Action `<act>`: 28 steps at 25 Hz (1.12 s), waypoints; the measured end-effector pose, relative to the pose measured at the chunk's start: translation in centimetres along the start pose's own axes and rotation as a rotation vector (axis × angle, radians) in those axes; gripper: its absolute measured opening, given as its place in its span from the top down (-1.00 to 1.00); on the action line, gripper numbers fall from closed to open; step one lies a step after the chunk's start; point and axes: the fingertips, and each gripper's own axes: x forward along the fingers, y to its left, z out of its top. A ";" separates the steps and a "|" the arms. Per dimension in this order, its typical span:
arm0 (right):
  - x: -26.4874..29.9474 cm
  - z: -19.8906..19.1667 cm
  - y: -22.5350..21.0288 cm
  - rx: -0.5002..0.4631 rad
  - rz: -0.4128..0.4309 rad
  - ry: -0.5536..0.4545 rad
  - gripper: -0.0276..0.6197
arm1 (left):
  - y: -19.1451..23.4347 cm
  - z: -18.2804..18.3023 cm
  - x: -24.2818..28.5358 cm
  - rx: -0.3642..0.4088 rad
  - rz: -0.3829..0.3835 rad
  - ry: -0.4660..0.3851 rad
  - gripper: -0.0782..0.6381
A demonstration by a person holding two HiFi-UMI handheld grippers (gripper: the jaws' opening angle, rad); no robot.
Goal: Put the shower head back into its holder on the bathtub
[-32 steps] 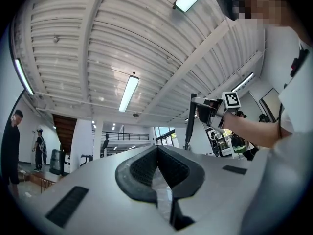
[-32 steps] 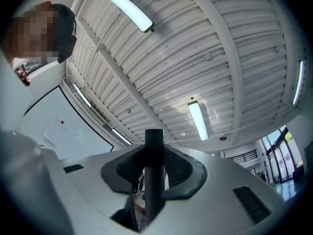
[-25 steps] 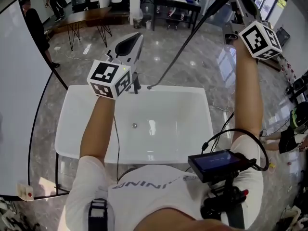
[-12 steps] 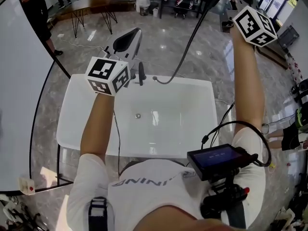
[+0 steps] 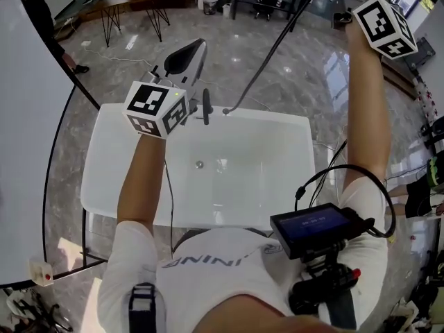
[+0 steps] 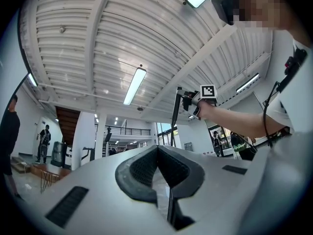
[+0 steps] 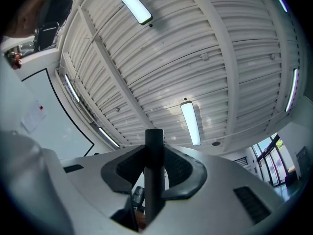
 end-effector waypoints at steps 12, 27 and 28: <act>2.9 -4.7 1.7 0.059 0.009 0.019 0.54 | 2.6 -2.7 -1.6 -0.019 0.043 0.049 0.74; 3.1 -8.1 5.5 0.068 0.078 0.029 0.54 | 4.3 -3.8 -1.4 -0.033 0.042 0.047 0.74; 3.0 -9.1 5.6 0.071 0.086 0.040 0.53 | 4.5 -4.2 -1.0 -0.034 0.037 0.050 0.74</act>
